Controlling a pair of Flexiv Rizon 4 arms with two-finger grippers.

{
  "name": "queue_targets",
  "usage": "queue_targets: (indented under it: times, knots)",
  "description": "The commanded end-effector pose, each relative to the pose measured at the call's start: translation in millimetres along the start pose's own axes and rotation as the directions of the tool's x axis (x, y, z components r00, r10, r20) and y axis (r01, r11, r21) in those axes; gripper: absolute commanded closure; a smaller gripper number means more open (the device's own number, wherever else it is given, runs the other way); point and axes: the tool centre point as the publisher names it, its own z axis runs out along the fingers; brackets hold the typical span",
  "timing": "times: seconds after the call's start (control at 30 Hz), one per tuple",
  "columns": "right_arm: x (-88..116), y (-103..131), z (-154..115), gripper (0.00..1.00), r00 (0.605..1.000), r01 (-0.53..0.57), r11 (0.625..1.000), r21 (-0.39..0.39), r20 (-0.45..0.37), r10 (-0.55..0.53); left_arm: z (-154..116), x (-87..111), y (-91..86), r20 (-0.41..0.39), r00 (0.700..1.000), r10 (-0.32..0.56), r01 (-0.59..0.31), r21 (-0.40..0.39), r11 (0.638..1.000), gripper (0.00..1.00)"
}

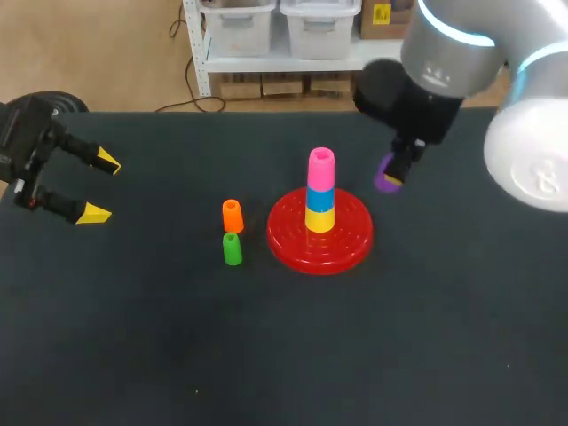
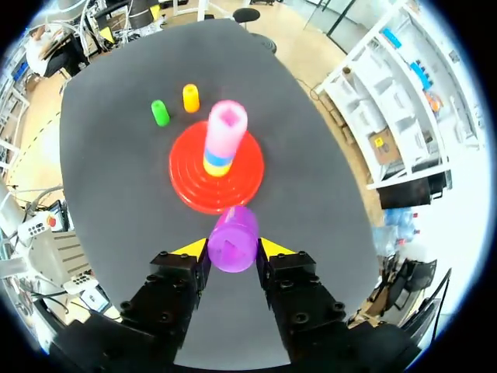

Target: Pick up and stack the cylinders on the red base in this order: pink,purple,orange,green

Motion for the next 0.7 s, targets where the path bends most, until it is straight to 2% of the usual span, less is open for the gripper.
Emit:
queue_targets:
  times: [0.03, 0.23, 0.5, 0.7]
  knots:
    - [-23.3, -9.5, -17.9, 1.00, 1.000, 0.019, 0.999, -0.032, -0.007, -0.019, 0.2, 1.3, -0.3, 0.003, 1.000, 0.003, -0.003, -0.002, 1.000, 0.00]
    - [-52.3, -23.8, -22.2, 1.00, 0.998, 0.060, 0.997, -0.054, -0.027, -0.062, 0.2, 1.3, -0.3, 0.003, 1.000, 0.003, -0.003, -0.002, 1.000, 0.00]
    - [-86.8, -25.0, -17.3, 1.00, 0.990, 0.119, 0.988, -0.098, -0.063, -0.125, 0.2, 1.3, -0.3, 0.003, 1.000, 0.003, -0.003, -0.002, 1.000, 0.00]
    - [-98.0, -21.0, -15.6, 1.00, 0.986, 0.138, 0.983, -0.120, -0.076, -0.147, 0.2, 1.3, -0.3, 0.003, 1.000, 0.003, -0.003, -0.002, 1.000, 0.00]
